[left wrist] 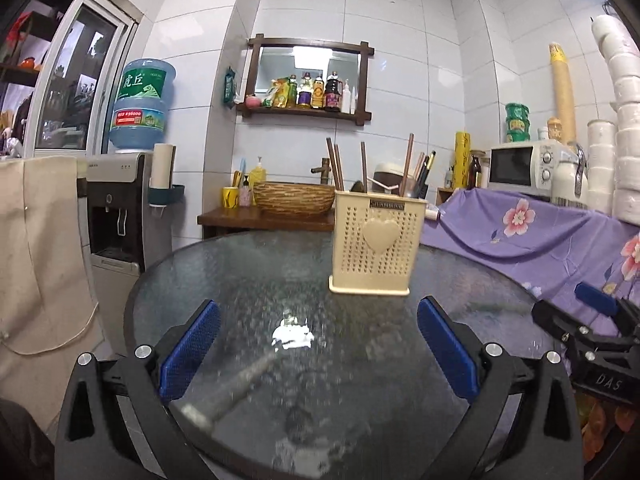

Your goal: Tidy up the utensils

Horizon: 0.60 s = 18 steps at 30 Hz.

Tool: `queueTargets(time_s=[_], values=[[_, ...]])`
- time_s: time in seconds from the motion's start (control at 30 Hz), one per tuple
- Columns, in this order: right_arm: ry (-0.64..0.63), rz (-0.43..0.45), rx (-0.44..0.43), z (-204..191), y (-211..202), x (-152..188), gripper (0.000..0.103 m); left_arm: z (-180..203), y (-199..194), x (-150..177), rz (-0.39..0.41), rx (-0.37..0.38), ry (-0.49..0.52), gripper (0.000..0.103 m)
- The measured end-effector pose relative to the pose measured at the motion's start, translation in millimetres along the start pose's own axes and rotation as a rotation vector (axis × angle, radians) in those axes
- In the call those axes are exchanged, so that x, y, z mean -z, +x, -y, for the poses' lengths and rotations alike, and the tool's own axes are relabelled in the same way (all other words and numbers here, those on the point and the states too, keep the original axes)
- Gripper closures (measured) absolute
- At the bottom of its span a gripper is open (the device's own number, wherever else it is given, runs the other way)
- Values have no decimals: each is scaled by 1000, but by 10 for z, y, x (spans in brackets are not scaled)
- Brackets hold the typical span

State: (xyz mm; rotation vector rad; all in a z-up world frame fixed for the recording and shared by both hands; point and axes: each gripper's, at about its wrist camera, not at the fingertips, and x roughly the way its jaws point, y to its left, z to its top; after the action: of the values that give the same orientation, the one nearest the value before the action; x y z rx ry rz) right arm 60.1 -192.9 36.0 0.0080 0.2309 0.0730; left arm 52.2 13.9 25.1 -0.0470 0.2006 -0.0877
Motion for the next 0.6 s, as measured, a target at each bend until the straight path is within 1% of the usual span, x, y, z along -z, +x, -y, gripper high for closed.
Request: queueTargets(time_s=[0.1, 0.2, 0.27, 0.33, 0.6], values=[[-15, 2, 11, -4, -162, 90, 6, 29, -94, 87, -21, -34, 42, 6], [-20, -4, 16, 18, -262, 161, 6, 42, -184, 151, -24, -29, 71, 6], [-15, 4, 8, 30, -318, 173, 6, 32, -203, 171, -28, -28, 68, 6], [-26, 12, 9, 26, -357, 173, 6, 15, -195, 170, -39, -10, 60, 6], [-26, 5, -14, 3, -343, 125, 6, -73, -190, 106, -37, -3, 19, 6]])
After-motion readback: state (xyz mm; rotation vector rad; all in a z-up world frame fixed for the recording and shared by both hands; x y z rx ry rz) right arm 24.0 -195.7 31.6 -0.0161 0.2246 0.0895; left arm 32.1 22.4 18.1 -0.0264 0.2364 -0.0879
